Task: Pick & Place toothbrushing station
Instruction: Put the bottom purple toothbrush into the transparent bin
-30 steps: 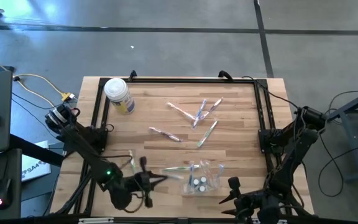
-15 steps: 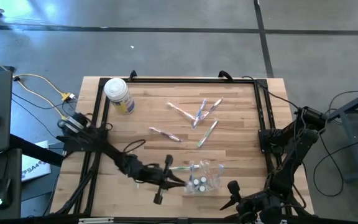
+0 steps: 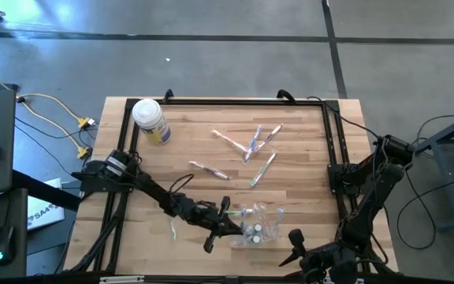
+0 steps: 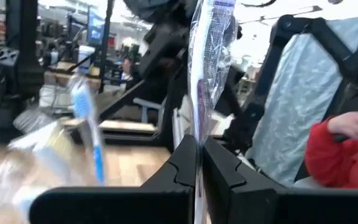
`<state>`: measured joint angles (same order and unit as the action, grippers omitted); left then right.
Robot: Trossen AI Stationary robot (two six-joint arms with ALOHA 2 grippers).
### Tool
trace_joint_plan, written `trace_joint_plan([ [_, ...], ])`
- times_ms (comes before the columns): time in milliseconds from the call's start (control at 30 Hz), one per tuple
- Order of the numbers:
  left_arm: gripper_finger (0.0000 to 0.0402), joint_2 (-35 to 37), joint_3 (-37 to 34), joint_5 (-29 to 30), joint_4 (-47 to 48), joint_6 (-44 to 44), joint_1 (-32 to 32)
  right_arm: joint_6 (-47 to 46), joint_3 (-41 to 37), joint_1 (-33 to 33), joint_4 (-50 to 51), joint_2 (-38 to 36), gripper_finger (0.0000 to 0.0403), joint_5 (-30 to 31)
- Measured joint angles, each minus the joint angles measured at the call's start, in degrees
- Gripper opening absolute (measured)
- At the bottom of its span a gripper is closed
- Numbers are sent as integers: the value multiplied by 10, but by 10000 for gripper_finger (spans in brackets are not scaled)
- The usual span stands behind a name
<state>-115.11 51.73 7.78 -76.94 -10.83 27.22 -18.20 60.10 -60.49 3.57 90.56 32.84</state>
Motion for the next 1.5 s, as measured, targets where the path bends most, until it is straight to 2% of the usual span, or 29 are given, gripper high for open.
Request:
trace_joint_plan([
  [367, 3, -26, 0, -11, -12, -31, 6, -11, 0, 0, 0, 0, 146, 0],
  [533, 3, -26, 0, -13, 14, -34, 7, -14, 0, 0, 0, 0, 146, 0],
  [900, 3, -28, -1, -23, 21, 3, 4, -12, 0, 0, 0, 0, 146, 0],
  [1167, 3, -73, -1, -30, -59, -13, 4, -11, 0, 0, 0, 0, 146, 0],
  [1500, 4, -77, -1, -39, -61, -14, 1, -12, 0, -2, 1, 0, 146, 0],
])
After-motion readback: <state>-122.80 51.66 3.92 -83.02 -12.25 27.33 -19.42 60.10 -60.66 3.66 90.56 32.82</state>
